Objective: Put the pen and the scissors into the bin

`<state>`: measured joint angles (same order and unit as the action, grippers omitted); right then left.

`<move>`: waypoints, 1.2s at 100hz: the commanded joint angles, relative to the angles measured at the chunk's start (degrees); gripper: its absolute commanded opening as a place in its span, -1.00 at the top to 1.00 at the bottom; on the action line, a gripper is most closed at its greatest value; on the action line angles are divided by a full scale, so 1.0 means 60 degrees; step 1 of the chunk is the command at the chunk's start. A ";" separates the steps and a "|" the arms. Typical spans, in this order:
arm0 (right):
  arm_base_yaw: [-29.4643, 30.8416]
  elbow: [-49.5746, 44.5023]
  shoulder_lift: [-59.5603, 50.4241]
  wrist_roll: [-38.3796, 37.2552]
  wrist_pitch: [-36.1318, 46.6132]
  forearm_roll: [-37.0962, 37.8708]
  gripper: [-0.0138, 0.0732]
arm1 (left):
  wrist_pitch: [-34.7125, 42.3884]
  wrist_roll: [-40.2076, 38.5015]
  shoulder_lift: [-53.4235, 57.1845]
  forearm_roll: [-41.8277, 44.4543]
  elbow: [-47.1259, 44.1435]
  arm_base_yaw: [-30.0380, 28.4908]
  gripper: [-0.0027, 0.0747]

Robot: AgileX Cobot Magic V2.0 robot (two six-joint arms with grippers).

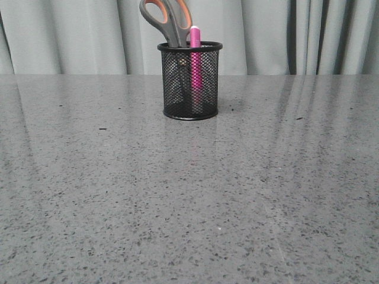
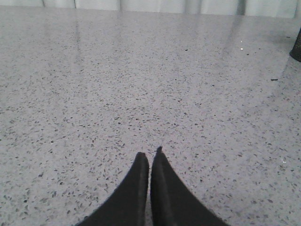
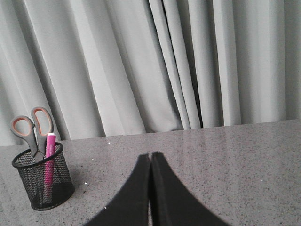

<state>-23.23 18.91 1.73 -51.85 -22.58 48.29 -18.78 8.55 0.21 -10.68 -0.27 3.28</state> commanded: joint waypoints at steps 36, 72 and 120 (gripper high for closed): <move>0.0030 -0.0817 0.0132 0.0034 -0.0070 0.0638 0.85 | 0.0565 -0.0008 0.0294 -0.0141 -0.0227 -0.0016 0.98; 0.0703 -0.1649 0.0132 0.5270 0.0009 -0.3723 0.85 | 0.0565 -0.0008 0.0294 -0.0141 -0.0227 -0.0016 0.98; 0.4128 -0.3392 -0.0027 0.9913 0.3003 -0.7231 0.85 | 0.0565 -0.0008 0.0294 -0.0141 -0.0227 -0.0016 0.98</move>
<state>0.27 -0.83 1.66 6.34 -4.30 4.68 -18.78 8.64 0.21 -10.86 -0.27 3.28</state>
